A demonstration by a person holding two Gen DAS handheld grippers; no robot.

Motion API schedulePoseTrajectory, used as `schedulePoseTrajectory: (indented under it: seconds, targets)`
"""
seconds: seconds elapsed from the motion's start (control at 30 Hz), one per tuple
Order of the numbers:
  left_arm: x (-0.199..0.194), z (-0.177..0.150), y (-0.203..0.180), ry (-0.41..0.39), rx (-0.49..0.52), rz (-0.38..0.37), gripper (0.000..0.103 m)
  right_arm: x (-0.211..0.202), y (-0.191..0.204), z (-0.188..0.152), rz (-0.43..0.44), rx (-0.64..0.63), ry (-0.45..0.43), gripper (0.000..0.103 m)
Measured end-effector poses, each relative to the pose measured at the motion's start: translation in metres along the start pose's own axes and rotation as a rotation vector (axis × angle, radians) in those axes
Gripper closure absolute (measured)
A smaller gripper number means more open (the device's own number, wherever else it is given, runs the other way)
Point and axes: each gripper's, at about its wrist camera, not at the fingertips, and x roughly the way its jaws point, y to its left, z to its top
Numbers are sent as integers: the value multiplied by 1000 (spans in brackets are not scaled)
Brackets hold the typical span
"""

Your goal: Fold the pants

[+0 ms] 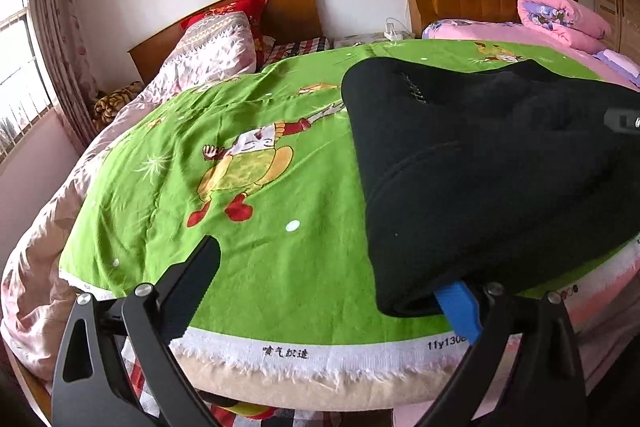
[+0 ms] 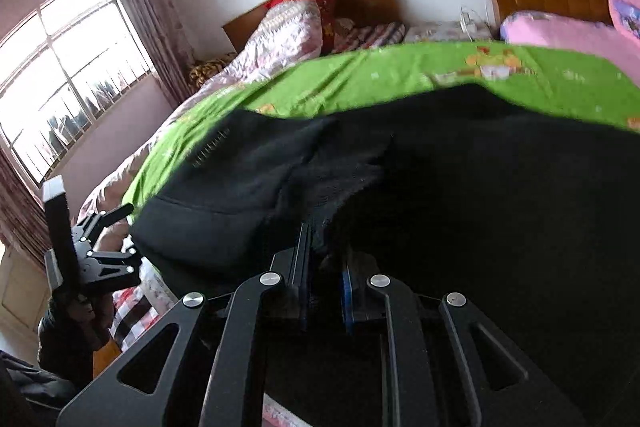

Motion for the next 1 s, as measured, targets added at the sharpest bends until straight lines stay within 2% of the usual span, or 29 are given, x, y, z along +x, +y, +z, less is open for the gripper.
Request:
schedulePoseTrajectory:
  seconds: [0.17, 0.3, 0.37, 0.47, 0.53, 0.6, 0.67, 0.73, 0.8, 0.9, 1.0]
  targets:
    - [-10, 5, -4, -26, 15, -1, 4, -26, 11, 4, -41, -61, -67, 88]
    - [5, -2, -7, 15, 8, -10, 3, -11, -7, -16, -80, -24, 1, 88]
    - [7, -3, -2, 23, -25, -39, 3, -1, -21, -30, -55, 23, 40, 88]
    - [6, -3, -2, 32, 3, -36, 3, -7, -23, -30, -41, 44, 35, 87]
    - [-2, -3, -5, 29, 49, -40, 4, -10, -21, -27, -50, 36, 47, 69]
    - [-20, -3, -6, 11, 111, -83, 4, -21, -17, -25, -61, 13, 35, 28]
    - [-44, 3, -2, -37, 121, -149, 4, -33, -11, -19, -59, -27, -6, 26]
    - [-66, 18, 7, -114, 64, -222, 4, -35, -3, -12, -81, -77, -23, 26]
    - [-73, 38, 8, -169, 17, -245, 3, -28, 10, -4, -89, -141, -37, 26]
    - [-54, 61, -14, -153, 22, -201, 2, -6, 27, 7, -104, -215, -21, 26]
    - [-19, 70, -43, -87, 73, -149, 2, 19, 41, 9, -129, -274, 20, 26]
